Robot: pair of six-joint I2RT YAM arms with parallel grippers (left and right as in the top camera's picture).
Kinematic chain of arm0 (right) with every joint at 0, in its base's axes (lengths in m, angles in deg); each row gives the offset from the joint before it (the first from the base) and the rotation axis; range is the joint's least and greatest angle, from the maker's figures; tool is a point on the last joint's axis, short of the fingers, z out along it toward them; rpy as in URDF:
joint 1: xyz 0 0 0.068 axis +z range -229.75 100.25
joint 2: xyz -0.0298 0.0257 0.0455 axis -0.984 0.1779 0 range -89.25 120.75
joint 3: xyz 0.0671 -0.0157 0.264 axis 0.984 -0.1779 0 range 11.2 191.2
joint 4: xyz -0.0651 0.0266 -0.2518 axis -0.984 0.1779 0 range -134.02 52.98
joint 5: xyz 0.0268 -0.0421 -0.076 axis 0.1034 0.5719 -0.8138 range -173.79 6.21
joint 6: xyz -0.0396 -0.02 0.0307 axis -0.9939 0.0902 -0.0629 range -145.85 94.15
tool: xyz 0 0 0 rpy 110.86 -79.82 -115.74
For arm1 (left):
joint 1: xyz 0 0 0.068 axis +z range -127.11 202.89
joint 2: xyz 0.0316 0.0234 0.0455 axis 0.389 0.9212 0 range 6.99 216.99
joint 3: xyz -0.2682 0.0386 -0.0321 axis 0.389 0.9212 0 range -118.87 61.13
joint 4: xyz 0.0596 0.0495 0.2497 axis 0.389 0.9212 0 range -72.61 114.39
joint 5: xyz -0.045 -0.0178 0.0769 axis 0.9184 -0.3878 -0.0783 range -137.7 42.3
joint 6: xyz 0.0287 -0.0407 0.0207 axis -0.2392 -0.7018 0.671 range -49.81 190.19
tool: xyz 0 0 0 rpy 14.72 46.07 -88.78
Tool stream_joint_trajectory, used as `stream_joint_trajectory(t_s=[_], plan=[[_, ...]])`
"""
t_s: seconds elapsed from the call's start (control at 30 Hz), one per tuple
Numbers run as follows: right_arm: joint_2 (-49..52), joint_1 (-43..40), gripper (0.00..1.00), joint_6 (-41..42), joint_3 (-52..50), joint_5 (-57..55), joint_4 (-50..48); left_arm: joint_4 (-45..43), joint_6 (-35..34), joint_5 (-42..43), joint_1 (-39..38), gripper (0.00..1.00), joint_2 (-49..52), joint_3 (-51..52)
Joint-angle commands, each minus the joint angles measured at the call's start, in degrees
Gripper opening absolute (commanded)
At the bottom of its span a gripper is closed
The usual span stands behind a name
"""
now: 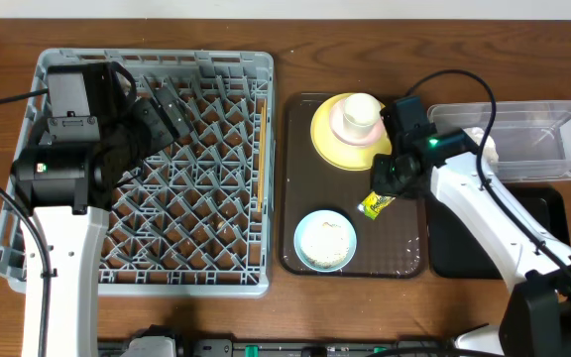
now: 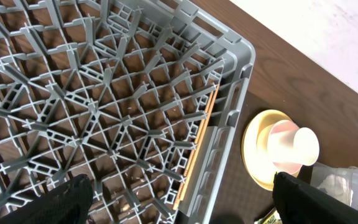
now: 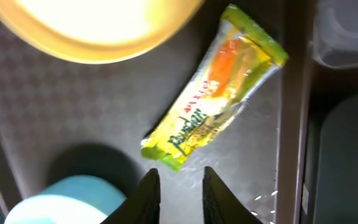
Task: Sort waste into correct bins and load items into the dishwasher rack
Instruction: 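Close the right gripper on the snack wrapper and lift it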
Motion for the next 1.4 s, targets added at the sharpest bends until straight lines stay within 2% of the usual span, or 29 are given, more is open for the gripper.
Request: stream_joint_trajectory(t_s=[0.0,0.23,0.33,0.37,1.1,1.2,1.37], plan=[[1.25,0.31,0.24,6.51,-3.76,-3.80,-2.75,0.09,0.57,0.35,0.24,0.93,0.09,-0.37],[1.25,0.28,0.29,13.53,-12.11,-4.20,-13.25,0.09,0.59,0.35,0.24,0.93,0.09,-0.37],[1.38,0.28,0.33,13.55,-14.43,-4.83,-17.05,0.09,0.57,0.35,0.24,0.94,0.09,-0.37],[1.38,0.31,0.39,13.79,-15.02,-5.35,-17.81,0.09,0.59,0.35,0.24,0.94,0.09,-0.37],[1.70,0.68,0.47,16.74,-16.90,-9.75,-23.23,0.09,0.59,0.35,0.24,0.93,0.09,-0.37],[1.92,0.68,0.61,17.31,-16.90,-9.75,-23.69,0.09,0.59,0.35,0.24,0.94,0.09,-0.37],[2.99,0.68,0.61,17.57,-16.90,-9.70,-24.90,0.09,0.59,0.35,0.24,0.93,0.09,-0.37]])
